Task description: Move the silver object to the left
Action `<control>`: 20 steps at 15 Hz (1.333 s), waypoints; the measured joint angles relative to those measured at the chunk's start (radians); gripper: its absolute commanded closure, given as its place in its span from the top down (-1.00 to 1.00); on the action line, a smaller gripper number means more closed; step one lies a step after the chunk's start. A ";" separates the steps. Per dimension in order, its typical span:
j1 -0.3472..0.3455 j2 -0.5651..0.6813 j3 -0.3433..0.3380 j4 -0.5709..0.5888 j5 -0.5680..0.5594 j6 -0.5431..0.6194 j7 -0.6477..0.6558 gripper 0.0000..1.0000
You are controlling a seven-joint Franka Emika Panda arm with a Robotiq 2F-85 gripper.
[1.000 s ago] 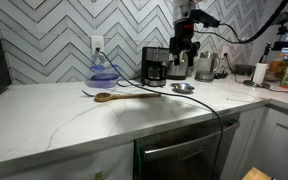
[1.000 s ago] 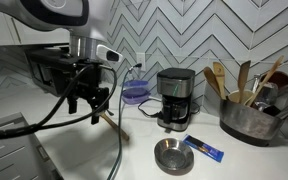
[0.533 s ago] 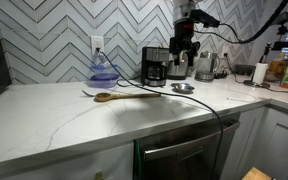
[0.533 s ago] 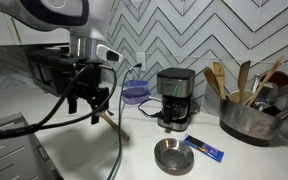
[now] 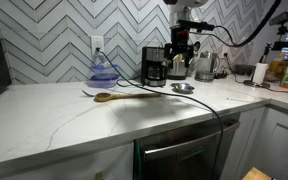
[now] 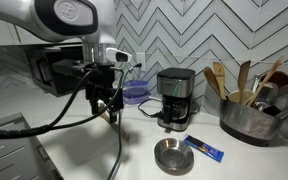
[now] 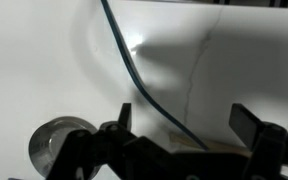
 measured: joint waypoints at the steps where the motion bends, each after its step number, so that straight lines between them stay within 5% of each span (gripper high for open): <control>1: -0.003 0.017 0.007 0.000 -0.029 0.034 0.042 1.00; 9: -0.020 0.147 0.028 0.006 -0.227 0.196 0.291 1.00; 20: -0.046 0.311 0.009 0.065 -0.331 0.318 0.320 1.00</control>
